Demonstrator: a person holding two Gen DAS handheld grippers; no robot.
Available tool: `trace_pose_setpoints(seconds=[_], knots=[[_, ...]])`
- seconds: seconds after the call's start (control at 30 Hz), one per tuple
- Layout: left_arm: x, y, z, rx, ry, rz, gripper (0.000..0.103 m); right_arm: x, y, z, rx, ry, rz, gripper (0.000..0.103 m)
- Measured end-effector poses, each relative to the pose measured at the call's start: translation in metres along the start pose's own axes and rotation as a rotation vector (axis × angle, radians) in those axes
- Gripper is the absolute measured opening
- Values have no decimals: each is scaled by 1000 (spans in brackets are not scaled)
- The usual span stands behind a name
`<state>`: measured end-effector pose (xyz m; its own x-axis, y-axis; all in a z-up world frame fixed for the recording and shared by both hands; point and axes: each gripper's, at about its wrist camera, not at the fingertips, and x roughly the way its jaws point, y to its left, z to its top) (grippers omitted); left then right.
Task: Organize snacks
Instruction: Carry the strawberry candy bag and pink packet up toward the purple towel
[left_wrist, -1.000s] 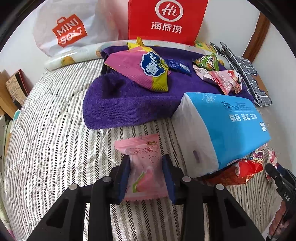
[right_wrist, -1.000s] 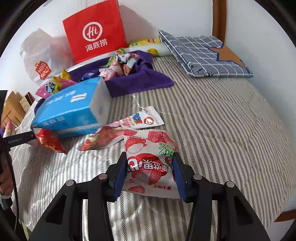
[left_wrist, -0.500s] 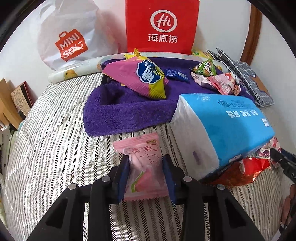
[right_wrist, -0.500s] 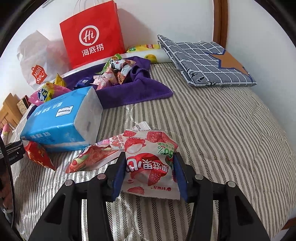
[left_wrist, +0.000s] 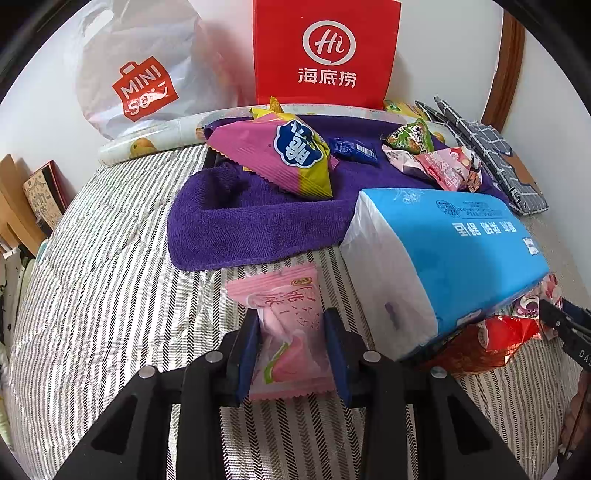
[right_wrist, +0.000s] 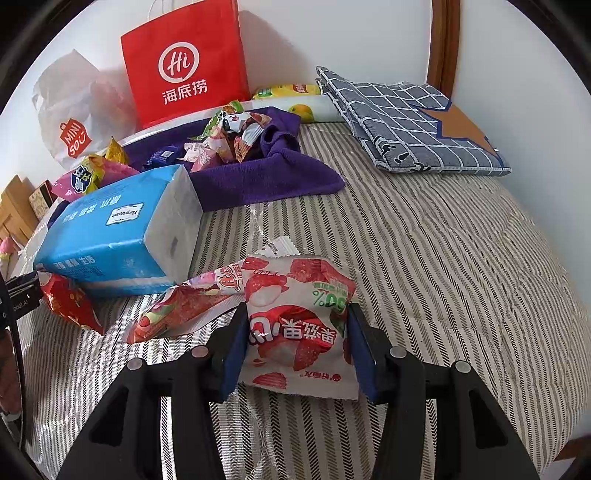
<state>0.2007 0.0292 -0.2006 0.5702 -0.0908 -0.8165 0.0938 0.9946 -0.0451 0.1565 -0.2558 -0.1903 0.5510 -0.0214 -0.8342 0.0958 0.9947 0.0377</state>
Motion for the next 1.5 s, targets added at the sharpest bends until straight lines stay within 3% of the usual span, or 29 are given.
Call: trace_pose_setpoints(seconds=[0.43,0.63,0.97,1.5], knots=[[-26,12,-9,-49,31,-74,29,-16,-9,-7,60,-12,27,48],[-54,12,-5,-41,-6,-86,29,-45,-1,1,48,-63,33,48],[-102,5,8,-53,-61,-174,29,-97,23,28,-15,-172,87,48],[-137,-11,35,-18,-132,-175,29,-126,68,65,-70,-234,139,48]])
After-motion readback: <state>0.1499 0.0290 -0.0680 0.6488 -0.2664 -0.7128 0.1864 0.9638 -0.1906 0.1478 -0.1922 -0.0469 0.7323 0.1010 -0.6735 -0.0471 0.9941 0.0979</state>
